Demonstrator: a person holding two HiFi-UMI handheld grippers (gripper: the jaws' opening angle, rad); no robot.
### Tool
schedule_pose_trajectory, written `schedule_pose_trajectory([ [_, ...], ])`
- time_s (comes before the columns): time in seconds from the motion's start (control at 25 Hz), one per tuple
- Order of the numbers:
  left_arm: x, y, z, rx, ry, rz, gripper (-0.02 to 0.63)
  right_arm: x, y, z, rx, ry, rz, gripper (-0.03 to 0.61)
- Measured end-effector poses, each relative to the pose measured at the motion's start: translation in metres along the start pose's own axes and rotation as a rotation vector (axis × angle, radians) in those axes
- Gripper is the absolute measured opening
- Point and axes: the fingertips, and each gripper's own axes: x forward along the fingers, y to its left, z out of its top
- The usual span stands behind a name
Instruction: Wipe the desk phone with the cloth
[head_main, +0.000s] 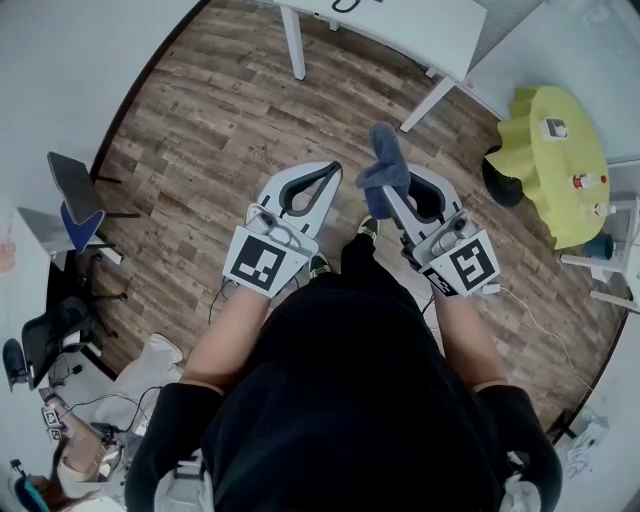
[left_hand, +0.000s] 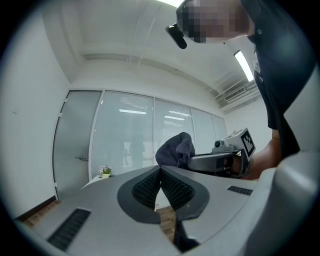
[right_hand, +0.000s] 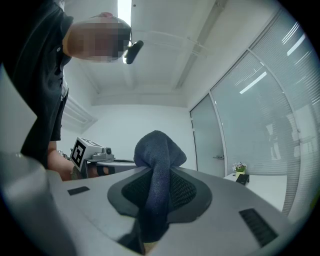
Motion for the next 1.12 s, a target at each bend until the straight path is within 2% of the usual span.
schedule_pose_trajectory([
  [0.4, 0.071, 0.026, 0.015, 0.012, -0.027, 0.004, 0.011, 0.020, -0.072, 0.007, -0.014, -0.017, 0.033, 0.103],
  [0.88, 0.173, 0.044, 0.008, 0.005, 0.024, 0.023, 0.011, 0.024, -0.182, 0.005, 0.000, -0.013, 0.060, 0.103],
  [1.12, 0.215, 0.054, 0.008, 0.011, 0.026, 0.043, 0.011, 0.028, -0.222, 0.002, -0.008, -0.008, 0.074, 0.103],
])
